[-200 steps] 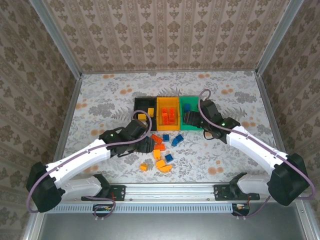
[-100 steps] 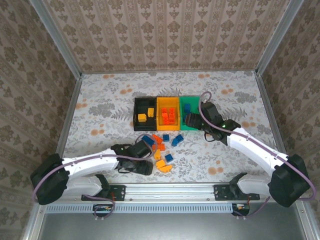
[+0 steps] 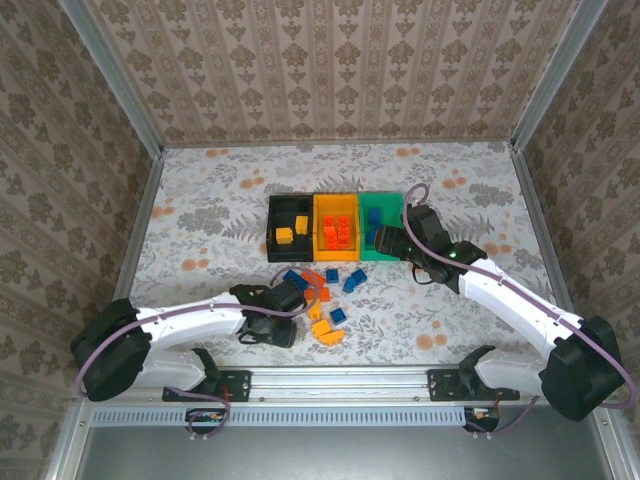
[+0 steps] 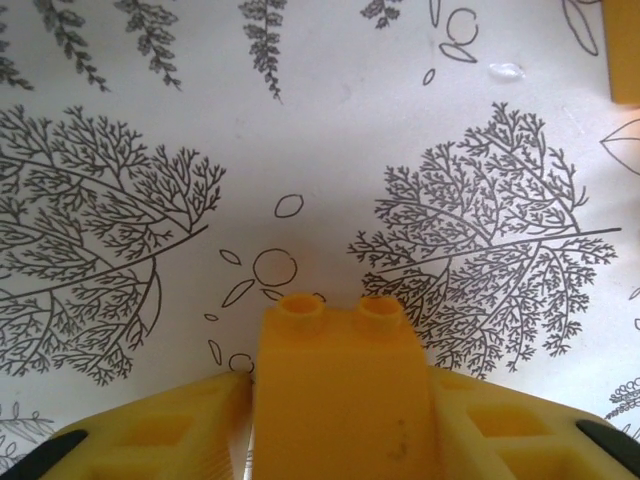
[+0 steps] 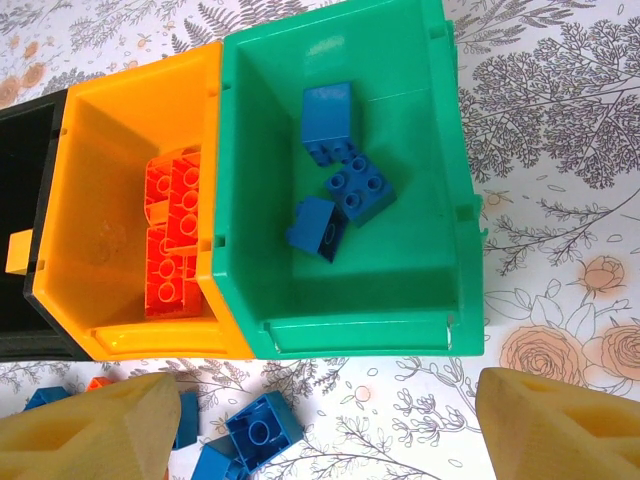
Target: Sort the legos into containers by color
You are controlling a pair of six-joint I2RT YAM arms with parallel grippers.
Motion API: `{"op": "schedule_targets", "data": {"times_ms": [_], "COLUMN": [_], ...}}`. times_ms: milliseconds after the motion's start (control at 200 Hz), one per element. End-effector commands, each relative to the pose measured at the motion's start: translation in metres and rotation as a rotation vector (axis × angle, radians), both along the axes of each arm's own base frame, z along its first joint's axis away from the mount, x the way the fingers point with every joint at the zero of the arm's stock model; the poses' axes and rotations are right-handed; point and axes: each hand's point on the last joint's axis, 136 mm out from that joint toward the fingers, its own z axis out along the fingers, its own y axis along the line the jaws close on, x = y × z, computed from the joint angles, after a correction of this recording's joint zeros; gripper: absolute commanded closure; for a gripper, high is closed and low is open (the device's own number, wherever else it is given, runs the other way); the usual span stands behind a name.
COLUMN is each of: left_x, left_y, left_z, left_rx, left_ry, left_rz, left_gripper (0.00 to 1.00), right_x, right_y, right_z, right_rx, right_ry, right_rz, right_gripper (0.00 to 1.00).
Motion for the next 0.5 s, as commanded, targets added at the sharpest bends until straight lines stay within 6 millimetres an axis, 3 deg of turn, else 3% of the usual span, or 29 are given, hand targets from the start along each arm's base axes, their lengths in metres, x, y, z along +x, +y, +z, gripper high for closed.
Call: {"op": "schedule_targets", "data": {"times_ms": [0,115,235,350,495], "left_x": [0.010,0.017,0.039,0.079,0.138], "left_y": [-0.026,-0.021,-0.015,-0.009,-0.019], "left_z": [0.010,0.026,0.062,0.103,0.144], "left_rx": [-0.114,-0.109,-0.133,-0.183,-0.245], "left_ry": [-0.042,-0.076,-0.173,-0.302,-0.440], "left_rz": [-0.022,-0.019,-0.006,0.053,0.096], "left_gripper": [0.59,0.63,0.64,0.64,0.64], "right_x": [-0.004,-0.004,-0.005,-0.007,-0.006], "right_y": [-0.009,-0.009,-0.010,-0.011,-0.011], "right_z": [-0.002,-0.001,0.000,0.000,-0.003], "right_rx": [-0.012,-0.010,-0.005,-0.003,-0.002], "right_ry": [0.009,0.006,0.002,0.000,0.007], "right_rz": [-0.030,-0.031,-0.031,-0.034,-0.038], "right_gripper": [0.21,0.21,0.21,0.21,0.21]}}
